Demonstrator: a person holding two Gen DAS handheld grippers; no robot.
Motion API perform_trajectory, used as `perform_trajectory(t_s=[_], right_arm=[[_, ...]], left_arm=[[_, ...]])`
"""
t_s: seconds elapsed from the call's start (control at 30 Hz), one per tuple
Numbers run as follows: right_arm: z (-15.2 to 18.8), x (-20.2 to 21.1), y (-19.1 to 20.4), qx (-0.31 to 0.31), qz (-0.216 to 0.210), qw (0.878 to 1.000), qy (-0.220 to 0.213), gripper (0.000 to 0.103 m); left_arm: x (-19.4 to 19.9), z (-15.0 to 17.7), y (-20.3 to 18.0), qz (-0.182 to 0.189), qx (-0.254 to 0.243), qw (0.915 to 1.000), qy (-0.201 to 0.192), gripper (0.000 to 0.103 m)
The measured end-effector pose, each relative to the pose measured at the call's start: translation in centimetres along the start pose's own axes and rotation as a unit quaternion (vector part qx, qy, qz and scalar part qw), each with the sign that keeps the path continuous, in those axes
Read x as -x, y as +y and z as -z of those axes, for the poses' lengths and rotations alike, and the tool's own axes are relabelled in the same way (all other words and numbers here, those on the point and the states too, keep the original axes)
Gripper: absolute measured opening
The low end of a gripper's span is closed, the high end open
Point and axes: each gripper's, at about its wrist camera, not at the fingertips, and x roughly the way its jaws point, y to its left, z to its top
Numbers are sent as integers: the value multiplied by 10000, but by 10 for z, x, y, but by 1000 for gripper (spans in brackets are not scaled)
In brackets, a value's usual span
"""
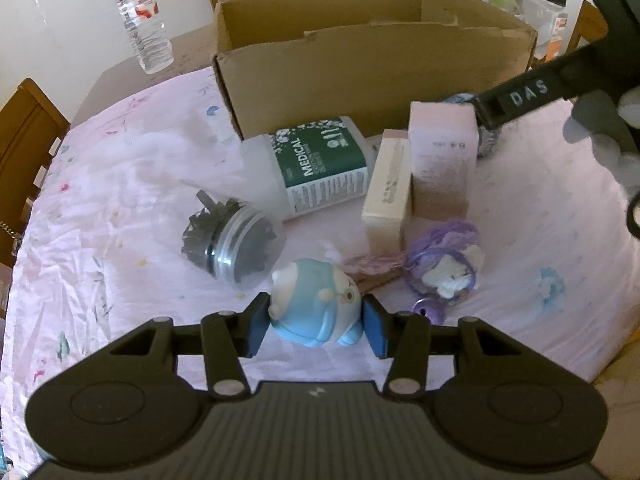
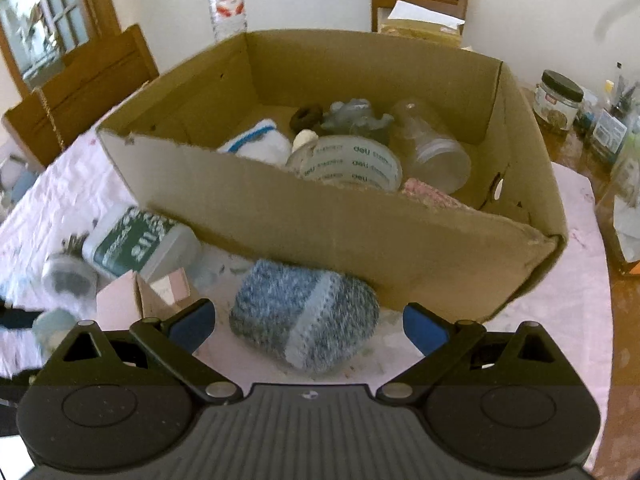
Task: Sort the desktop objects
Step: 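Grasp the blue-grey knit sock with the right tool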
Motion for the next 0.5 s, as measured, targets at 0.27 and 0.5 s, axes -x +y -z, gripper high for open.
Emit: perform_trajectory(t_s=[0.27,0.5], right_arm=[[5,-15,-2,-247,246,9994,10,102],[13,-9,-15,-301,607,9977,33,102]], left_arm=[[1,-1,4,51,-119,9999,24,48],[2,-4,7,102,-173,9998,-20,48]])
